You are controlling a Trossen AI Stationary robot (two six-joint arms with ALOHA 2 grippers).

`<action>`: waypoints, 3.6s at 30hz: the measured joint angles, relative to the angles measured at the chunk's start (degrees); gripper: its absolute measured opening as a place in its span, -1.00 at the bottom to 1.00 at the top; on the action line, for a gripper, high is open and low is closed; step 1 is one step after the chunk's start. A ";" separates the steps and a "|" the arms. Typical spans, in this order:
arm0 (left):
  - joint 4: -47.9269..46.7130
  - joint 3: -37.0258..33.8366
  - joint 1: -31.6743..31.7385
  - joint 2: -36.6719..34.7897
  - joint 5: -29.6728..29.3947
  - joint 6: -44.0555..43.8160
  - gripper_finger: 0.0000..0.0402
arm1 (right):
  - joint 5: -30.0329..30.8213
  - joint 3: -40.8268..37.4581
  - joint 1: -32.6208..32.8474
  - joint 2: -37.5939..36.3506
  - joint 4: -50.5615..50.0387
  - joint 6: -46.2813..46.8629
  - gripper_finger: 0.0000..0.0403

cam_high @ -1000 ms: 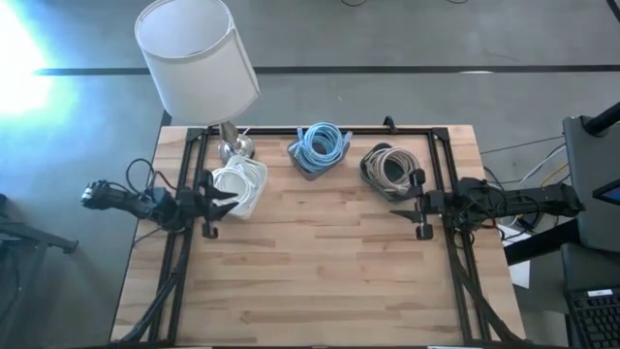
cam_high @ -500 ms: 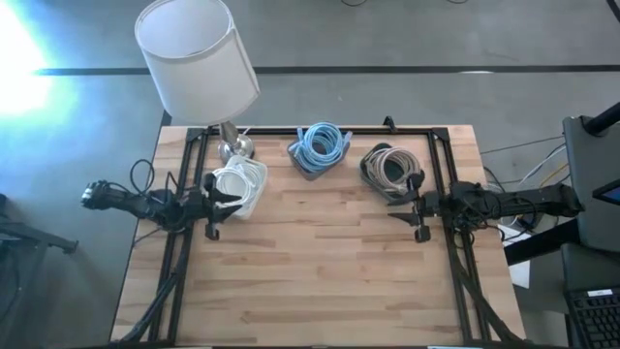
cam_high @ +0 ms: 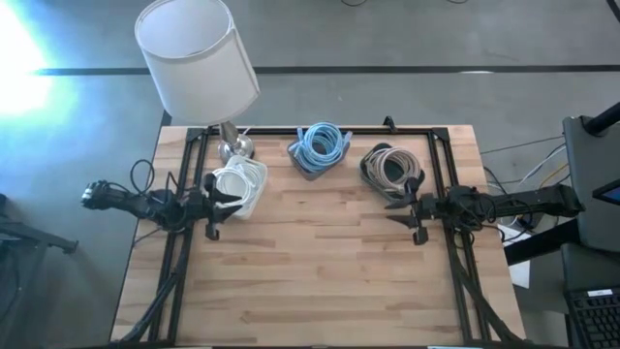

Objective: Sort HDMI cables
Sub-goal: Return to Home Position

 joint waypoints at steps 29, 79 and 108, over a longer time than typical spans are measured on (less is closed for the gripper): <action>-0.16 0.00 -0.02 0.02 0.02 0.02 -0.45 | -0.13 0.04 0.00 -16.32 -9.99 -1.16 -0.43; -0.54 -0.02 0.00 0.11 0.04 0.04 -0.45 | 0.00 0.04 0.00 -14.53 -17.30 0.14 -0.52; -0.52 -0.02 -0.02 0.11 0.04 0.02 -0.45 | 0.00 0.04 0.00 -14.53 -17.29 0.05 -0.59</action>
